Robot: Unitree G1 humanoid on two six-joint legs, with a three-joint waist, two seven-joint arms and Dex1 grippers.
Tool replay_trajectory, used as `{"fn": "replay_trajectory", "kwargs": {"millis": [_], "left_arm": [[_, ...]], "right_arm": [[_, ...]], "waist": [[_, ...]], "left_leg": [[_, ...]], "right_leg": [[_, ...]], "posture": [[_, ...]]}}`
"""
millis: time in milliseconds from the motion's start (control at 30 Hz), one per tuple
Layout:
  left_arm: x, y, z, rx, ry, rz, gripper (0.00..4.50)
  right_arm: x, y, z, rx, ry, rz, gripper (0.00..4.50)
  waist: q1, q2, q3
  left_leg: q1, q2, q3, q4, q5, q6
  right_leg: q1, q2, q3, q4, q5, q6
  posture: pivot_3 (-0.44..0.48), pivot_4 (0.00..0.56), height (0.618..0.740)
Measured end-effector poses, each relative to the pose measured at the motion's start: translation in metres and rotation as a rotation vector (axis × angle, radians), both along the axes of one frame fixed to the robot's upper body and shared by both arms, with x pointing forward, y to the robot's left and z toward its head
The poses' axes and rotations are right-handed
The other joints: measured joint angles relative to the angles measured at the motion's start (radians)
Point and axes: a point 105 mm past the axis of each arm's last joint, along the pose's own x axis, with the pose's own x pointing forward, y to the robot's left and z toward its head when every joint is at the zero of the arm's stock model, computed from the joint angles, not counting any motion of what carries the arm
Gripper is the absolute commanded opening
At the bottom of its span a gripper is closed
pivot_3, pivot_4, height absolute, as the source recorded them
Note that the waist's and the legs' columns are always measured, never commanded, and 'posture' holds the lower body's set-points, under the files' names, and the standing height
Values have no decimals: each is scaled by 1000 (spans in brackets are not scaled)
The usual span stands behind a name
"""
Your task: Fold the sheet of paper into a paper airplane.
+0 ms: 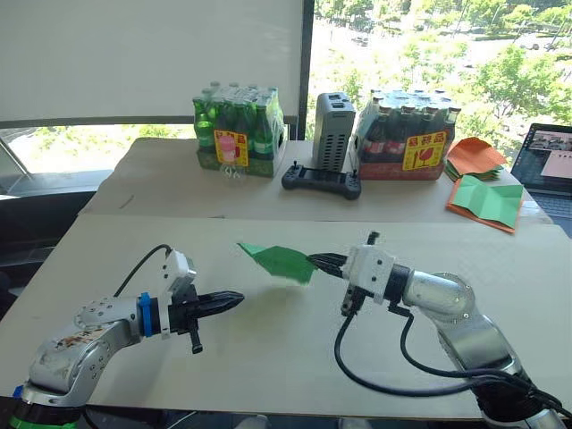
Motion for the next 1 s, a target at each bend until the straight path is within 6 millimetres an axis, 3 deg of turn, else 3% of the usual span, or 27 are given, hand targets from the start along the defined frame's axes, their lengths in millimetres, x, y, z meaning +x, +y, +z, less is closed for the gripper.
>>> {"fn": "replay_trajectory", "kwargs": {"millis": [100,200,333,467,667,767,1000], "left_arm": [[0,0,0,-2,0,0,48],[-1,1,1,-8,18,0,48],[-4,1,2,-9,25,-19,48],[-4,2,2,-8,26,-18,48],[-5,2,3,-7,26,-24,0],[-3,3,2,-4,24,-21,0],[-1,-1,3,11,14,-39,0]], "right_arm": [[-11,2,-11,-90,-136,32,0],[-22,1,-46,-272,-263,66,0],[-25,0,-76,-367,-280,85,0],[-31,3,-86,-370,-255,109,0],[-40,4,-100,-344,-79,147,1833],[-38,6,-95,-293,21,140,2842],[-33,12,-54,-134,267,165,2842]], "waist": [[1,0,0],[2,0,0],[-4,-1,0],[-4,-1,0],[1,-2,1],[-1,-2,1],[2,-3,2]], "left_leg": [[0,-1,0,0,0,0],[1,-1,1,1,0,0],[0,0,4,1,1,-2],[0,0,4,1,1,-2],[0,0,4,1,1,-2],[0,1,4,1,1,-2],[-1,1,2,1,1,-2]], "right_leg": [[-1,0,0,1,0,0],[-1,1,1,2,0,0],[-4,1,4,8,-1,-2],[-5,1,5,11,-2,-3],[-5,1,5,11,-2,-3],[-5,1,5,11,-2,-3],[-4,1,3,9,-2,-3]], "posture": [[0,150,675],[0,150,675],[0,150,675],[0,150,675],[0,150,675],[0,150,675],[0,150,675]]}}
